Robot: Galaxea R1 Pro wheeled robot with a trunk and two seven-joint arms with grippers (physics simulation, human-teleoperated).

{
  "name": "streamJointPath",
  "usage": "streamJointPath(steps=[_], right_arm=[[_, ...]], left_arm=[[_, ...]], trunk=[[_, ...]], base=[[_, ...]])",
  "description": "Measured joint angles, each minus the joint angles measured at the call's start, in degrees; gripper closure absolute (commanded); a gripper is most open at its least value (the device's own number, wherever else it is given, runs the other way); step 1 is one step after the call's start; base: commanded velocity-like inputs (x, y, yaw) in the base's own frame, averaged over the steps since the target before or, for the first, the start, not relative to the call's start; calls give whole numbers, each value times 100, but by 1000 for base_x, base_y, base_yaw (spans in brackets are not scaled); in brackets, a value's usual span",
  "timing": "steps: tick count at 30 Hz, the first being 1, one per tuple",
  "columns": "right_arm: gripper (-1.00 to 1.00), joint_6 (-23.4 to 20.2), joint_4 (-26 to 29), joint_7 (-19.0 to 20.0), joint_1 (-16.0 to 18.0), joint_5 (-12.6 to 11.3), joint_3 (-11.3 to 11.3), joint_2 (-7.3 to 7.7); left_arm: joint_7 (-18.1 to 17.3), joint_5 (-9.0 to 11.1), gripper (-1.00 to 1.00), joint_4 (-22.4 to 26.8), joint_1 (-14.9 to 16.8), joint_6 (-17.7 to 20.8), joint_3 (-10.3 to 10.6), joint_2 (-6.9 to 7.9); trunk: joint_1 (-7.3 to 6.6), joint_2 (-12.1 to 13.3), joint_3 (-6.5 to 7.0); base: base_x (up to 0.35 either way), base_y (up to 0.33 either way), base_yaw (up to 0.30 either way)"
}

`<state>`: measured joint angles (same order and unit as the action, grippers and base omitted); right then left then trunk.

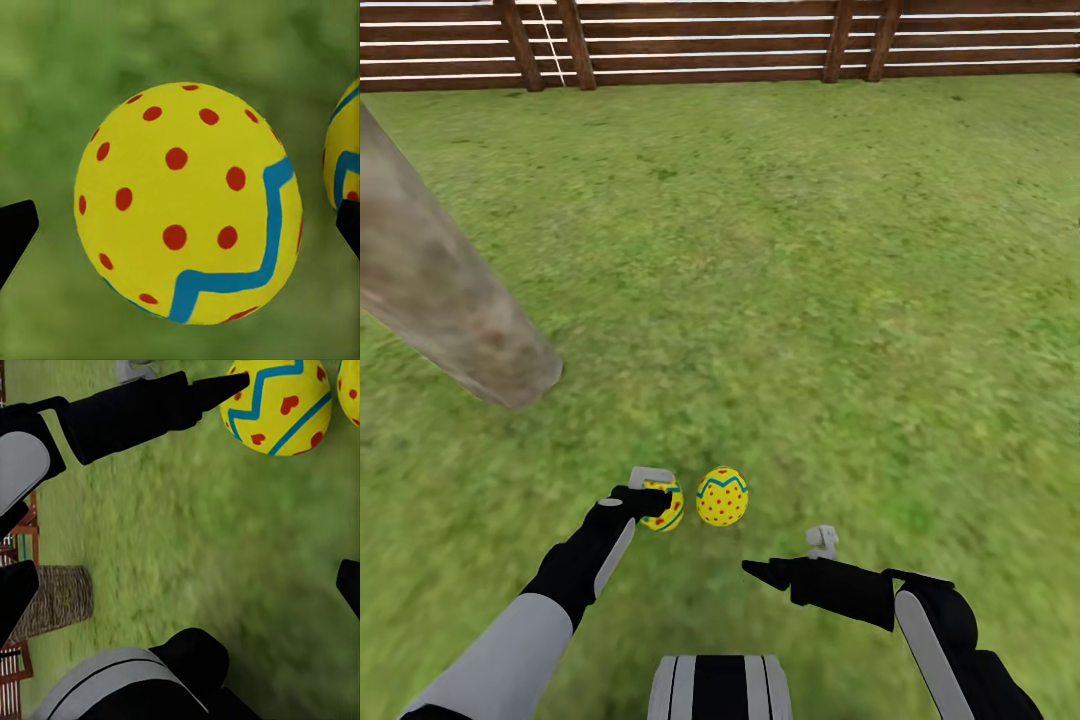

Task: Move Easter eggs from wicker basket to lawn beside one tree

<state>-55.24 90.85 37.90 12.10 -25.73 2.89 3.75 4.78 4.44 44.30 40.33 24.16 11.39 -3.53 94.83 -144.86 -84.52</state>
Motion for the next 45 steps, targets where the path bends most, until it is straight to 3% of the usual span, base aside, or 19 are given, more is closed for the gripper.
streamJointPath(steps=[7, 16, 19, 31, 37, 45], right_arm=[[-100, 0, 0, -2, 0, 0, -1, 0], [-100, -1, 0, -5, 0, -3, -7, 8], [-100, -1, 0, -9, 0, -3, -8, 8], [-100, -1, 0, -51, 0, 10, -8, 7], [-100, 16, -7, -60, 0, 28, -23, 8], [-100, 67, -17, -60, 0, 1, -130, 3]], left_arm=[[-25, 27, -100, -4, 5, 80, -15, 2], [-32, 45, -100, 226, 9, 491, -47, 12], [-32, 47, -100, 509, 9, 713, -51, 23], [-32, 57, -100, 2942, -74, 2517, -57, 19], [-32, 57, -100, 3198, -87, 2940, -54, 15], [-32, 25, -100, 3191, -89, 3095, -51, 11]], trunk=[[0, 0, 0], [-24, 12, 199], [-31, 16, 265], [-62, 32, 532], [-78, 40, 664], [-98, 51, 842]], base=[[0, 0, 0], [0, 0, 0], [0, 0, 0], [0, 0, 0], [0, 0, 0], [0, 0, 0]])
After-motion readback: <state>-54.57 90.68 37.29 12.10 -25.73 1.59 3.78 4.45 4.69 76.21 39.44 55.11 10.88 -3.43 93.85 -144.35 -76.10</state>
